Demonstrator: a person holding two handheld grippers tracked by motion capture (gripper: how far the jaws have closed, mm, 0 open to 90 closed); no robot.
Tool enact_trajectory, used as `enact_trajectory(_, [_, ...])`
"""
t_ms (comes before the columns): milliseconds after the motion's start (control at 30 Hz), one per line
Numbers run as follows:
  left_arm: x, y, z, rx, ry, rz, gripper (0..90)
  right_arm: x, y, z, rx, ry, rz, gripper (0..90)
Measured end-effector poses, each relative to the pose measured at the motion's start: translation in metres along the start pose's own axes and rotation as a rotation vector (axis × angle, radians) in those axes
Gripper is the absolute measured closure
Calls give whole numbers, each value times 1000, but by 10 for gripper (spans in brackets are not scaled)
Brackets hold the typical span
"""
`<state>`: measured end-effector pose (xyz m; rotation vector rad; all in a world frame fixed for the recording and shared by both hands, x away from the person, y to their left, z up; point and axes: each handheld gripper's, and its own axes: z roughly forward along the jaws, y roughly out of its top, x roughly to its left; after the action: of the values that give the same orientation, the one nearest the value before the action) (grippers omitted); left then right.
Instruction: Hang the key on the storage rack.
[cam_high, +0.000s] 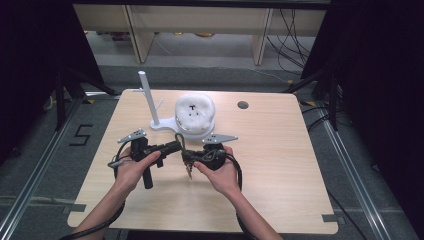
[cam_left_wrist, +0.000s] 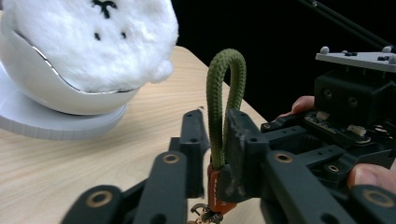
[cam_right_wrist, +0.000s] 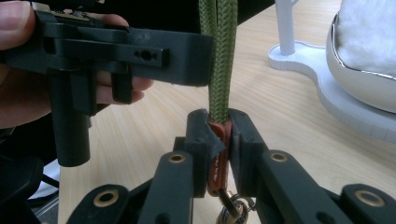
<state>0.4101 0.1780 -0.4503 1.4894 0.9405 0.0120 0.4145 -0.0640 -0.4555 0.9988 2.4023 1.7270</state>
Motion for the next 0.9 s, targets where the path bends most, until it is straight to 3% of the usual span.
enact_trajectory(33, [-1,0,0,1,15,4,743,0,0,0,-4,-1,-6,802])
enact_trajectory(200, [0,1,0,-14,5,4,755,1,1,0,7,6,10,802])
enact_trajectory(233, [-1,1,0,-13,6,7,766,1,1,1,2,2,-7,802])
enact_trajectory(333, [-1,1,0,-11,8,15,823,3,1,1,12,9,5,802])
enact_trajectory(500, [-4,2,-2,-10,17,50,838,2,0,3,0,9,-10,799])
enact_trajectory(567, [-6,3,-2,-12,20,65,840,4,1,3,1,12,4,794])
enact_trajectory(600, [-7,4,-2,-11,22,74,840,6,1,2,14,20,42,791])
enact_trajectory(633, [-8,4,-2,-12,25,82,840,3,2,4,1,23,1,787])
enact_trajectory(667, [-9,5,-2,-12,36,89,841,6,2,3,8,18,39,778])
enact_trajectory(733, [-10,7,-3,-14,58,112,842,3,3,4,-3,15,10,741])
enact_trajectory(767, [-10,8,-3,-14,70,119,842,4,3,2,3,17,31,725])
enact_trajectory(833, [-10,10,-4,-17,95,134,843,2,4,2,-3,7,16,694])
enact_trajectory(900, [-9,12,-6,-19,112,143,843,4,3,1,-1,10,41,660])
